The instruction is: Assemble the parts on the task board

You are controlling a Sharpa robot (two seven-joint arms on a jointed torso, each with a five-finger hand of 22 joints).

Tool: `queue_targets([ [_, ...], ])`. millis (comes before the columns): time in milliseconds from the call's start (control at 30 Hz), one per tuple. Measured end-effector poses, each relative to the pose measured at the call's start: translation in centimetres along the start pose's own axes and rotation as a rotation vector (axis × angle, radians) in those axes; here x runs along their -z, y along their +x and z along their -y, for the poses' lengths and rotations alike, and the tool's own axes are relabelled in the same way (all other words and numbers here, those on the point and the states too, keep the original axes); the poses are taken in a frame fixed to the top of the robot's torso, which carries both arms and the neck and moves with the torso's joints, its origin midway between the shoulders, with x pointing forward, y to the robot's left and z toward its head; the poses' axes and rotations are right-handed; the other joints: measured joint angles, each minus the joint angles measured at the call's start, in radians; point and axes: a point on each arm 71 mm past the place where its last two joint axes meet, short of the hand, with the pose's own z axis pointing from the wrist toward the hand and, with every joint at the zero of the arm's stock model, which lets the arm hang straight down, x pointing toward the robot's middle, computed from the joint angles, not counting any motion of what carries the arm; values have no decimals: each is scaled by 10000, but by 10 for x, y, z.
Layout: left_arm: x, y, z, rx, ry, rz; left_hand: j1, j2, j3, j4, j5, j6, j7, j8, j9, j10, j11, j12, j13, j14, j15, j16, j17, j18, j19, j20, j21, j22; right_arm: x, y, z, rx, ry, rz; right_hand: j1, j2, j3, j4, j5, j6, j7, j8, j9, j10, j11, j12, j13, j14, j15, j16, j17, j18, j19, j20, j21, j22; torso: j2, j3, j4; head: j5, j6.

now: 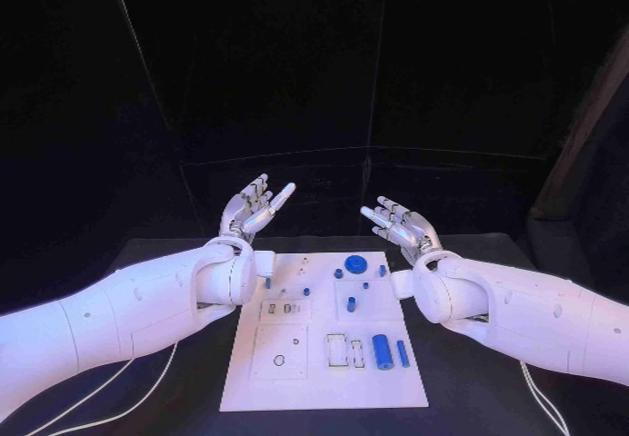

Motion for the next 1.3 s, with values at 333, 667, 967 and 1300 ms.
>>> queue_targets([
  [333, -4, -5, 4, 475, 344, -428, 637, 273, 252, 133, 0, 782, 43, 204, 117, 862, 465, 243, 138, 1077, 332, 285, 186, 158, 281, 371, 157, 80, -11, -1, 3, 634, 44, -1337, 1341, 116, 116, -710, 0, 2523, 169, 344, 211, 3283, 349, 459, 216, 3270, 296, 484, 227, 315, 2420, 83, 651, 299, 28, 2, -16, 20, -23],
  [667, -2, -29, 6, 442, 514, -365, 1361, 1168, 850, -193, 32, 5059, 465, 1219, 590, 6325, 693, 1425, 572, 5468, 523, 1530, 704, 56, 4864, 443, 2004, 1041, -11, -28, -5, 2522, -913, -1218, 1974, 216, 333, -1330, 0, 5585, 585, 581, 345, 6048, 237, 814, 280, 6088, 191, 713, 313, 624, 4099, 82, 1114, 370, 217, 56, -82, 87, -56],
  [967, 8, -34, 13, 333, 699, -905, 1942, 1526, 949, -1058, 32, 7074, 926, 1518, 622, 8323, 217, 1654, 499, 7742, -95, 2045, 860, 312, 7162, 196, 2723, 1225, -16, -37, -26, 4183, -1780, -1548, 2089, 253, 688, -1851, 77, 7025, 701, 581, 387, 7459, -39, 814, 301, 7621, -124, 824, 376, 779, 5185, -130, 1485, 385, 475, 90, -74, 94, 7],
  [1300, 28, -29, 23, 223, 826, -1979, 2011, 1595, 977, -1381, 32, 7448, 837, 1382, 461, 8948, 82, 1501, 490, 8322, -256, 1975, 959, 311, 7700, 10, 2723, 1097, -30, -25, -51, 7533, -2136, -2501, 2155, 185, 1219, -2227, 117, 8008, 401, 631, 425, 8763, -456, 773, 325, 9409, -702, 1185, 659, 777, 6780, -777, 2314, 650, 896, 107, 32, 16, 89],
])
